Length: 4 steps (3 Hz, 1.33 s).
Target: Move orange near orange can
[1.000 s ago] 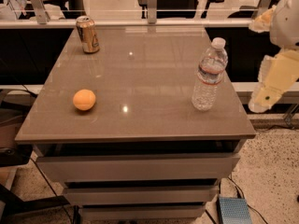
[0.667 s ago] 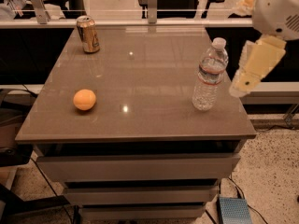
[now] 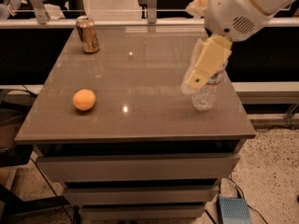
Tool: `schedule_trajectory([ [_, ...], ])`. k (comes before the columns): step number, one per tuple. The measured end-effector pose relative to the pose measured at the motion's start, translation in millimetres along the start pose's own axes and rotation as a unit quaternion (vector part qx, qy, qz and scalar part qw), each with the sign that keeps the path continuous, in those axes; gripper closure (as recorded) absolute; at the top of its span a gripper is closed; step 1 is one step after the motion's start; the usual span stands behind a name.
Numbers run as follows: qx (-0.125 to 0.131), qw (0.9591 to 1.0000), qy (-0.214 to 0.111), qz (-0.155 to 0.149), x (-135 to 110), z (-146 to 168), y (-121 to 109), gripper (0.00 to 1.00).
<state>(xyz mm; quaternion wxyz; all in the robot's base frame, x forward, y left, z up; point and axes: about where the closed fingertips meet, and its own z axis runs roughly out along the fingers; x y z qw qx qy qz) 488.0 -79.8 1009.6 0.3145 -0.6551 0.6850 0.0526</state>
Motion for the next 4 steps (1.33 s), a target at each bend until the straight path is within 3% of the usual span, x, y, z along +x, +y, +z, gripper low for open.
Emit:
schedule_trajectory([
  [1, -0.042, 0.9982, -0.042, 0.002, -21.9, 36.1, 24.8, 0.0],
  [3, -0.042, 0.9978, -0.051, 0.008, -24.4, 44.8, 25.2, 0.0],
  [4, -0.039, 0.997, -0.064, 0.02, -34.6, 83.6, 20.8, 0.0],
])
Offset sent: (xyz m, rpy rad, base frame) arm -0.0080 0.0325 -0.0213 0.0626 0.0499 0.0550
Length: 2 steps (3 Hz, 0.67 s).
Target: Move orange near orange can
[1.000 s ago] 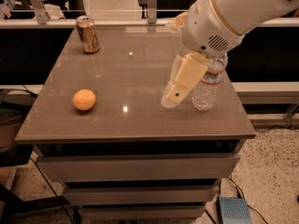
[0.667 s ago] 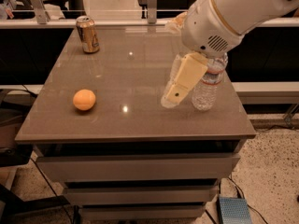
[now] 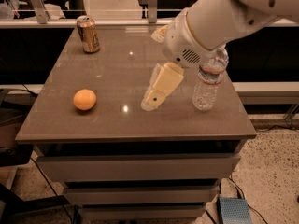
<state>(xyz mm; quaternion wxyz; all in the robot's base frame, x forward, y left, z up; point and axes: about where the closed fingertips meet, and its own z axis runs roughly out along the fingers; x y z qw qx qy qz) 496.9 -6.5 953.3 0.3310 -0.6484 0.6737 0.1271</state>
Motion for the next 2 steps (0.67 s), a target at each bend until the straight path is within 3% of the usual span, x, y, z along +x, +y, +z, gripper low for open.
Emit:
schedule_trajectory([
  [2, -0.001, 0.9993, -0.03, 0.022, -13.1, 88.2, -19.6, 0.0],
])
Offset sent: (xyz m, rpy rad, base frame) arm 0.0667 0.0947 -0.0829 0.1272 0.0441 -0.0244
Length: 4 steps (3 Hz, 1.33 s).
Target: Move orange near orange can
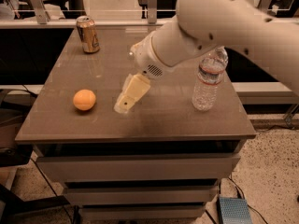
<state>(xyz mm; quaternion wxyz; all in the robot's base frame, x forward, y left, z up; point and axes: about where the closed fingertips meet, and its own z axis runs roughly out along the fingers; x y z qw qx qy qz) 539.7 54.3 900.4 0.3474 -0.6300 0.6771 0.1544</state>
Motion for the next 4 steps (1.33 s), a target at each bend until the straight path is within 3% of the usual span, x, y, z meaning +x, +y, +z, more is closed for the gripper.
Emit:
schedule_trajectory([
  [2, -0.018, 0.9994, -0.03, -0.01, -26.9, 54.6, 5.3, 0.0],
  [3, -0.043, 0.9986, -0.029, -0.007, -32.9, 74.9, 8.4, 0.0],
  [4, -0.046, 0.9985, -0.029, -0.008, -33.6, 76.5, 9.3, 0.0],
])
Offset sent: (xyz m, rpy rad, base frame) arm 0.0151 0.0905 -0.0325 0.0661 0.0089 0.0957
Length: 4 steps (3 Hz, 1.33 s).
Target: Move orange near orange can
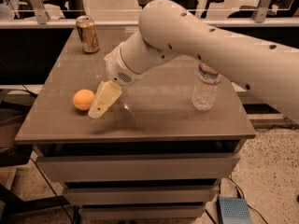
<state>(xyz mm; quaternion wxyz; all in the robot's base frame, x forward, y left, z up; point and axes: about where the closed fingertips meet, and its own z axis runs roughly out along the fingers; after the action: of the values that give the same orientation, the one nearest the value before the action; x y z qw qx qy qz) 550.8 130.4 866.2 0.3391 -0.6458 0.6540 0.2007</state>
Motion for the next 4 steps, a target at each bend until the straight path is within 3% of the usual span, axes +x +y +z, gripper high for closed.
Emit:
schedule_trajectory([
  [1, -0.007, 0.9998, -0.016, 0.005, -0.3, 0.8, 2.0, 0.0],
  [3, -0.025, 0.9984, -0.045, 0.023, -6.2, 31.2, 18.2, 0.0],
  [4, -0.028, 0.9979, -0.051, 0.029, -8.7, 38.4, 24.9, 0.16],
])
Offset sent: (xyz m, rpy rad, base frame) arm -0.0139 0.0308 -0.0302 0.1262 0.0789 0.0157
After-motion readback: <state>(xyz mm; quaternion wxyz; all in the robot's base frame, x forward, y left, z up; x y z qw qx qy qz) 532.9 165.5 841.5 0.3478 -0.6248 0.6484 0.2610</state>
